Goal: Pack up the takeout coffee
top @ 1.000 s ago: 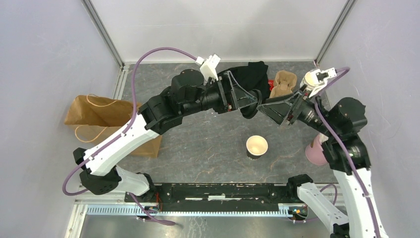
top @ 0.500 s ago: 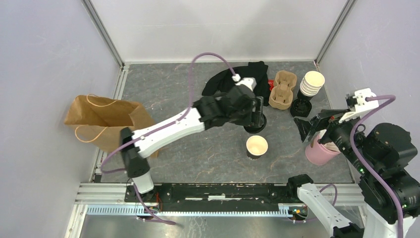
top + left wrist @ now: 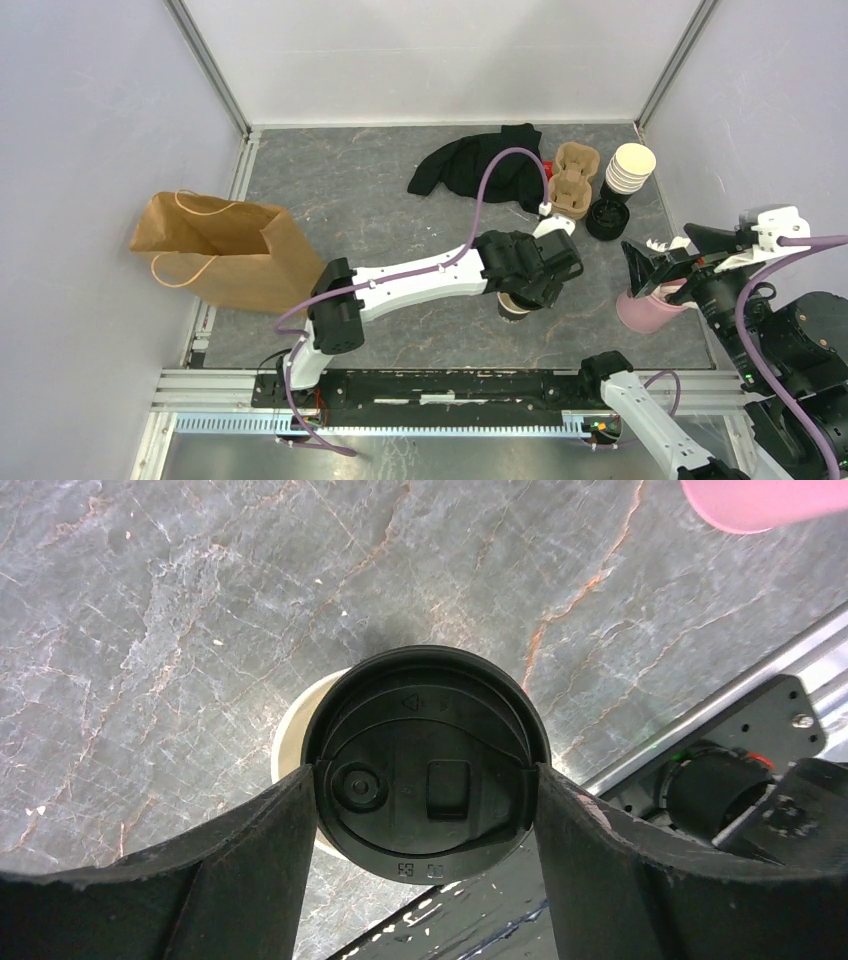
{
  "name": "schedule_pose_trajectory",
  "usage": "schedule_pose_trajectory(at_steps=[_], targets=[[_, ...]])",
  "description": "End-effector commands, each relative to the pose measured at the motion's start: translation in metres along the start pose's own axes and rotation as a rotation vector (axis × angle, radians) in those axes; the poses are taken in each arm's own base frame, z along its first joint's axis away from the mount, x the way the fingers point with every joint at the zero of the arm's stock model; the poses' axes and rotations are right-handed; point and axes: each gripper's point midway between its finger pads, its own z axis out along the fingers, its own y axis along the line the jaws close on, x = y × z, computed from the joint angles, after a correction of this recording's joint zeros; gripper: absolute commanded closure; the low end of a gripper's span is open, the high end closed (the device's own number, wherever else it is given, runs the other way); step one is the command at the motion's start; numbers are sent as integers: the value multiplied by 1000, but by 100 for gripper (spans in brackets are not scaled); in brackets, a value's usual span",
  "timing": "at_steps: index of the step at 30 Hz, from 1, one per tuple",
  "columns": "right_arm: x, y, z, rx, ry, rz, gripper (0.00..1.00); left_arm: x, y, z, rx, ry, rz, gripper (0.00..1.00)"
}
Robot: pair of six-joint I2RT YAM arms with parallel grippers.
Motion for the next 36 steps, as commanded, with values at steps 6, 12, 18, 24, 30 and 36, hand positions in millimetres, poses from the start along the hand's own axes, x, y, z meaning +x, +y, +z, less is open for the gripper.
schedule_pose_trajectory(at_steps=[6, 12, 18, 24, 30, 36], targets=[[-6, -14, -1, 62, -52, -33, 2, -4, 17, -2, -101, -30, 59, 35], [-3, -14, 0, 56, -60, -33, 2, -5, 15, -1, -98, -31, 57, 33], [2, -11, 5, 37, -48, -33, 2, 2, 15, 2, -99, -14, 46, 32], [4, -10, 8, 26, -46, -37, 2, 4, 14, 4, -97, -8, 48, 31], [6, -10, 9, 23, -45, -38, 2, 7, 12, 6, -92, 8, 47, 30], [7, -9, 11, 17, -44, -36, 2, 13, 11, 10, -90, 27, 55, 29]])
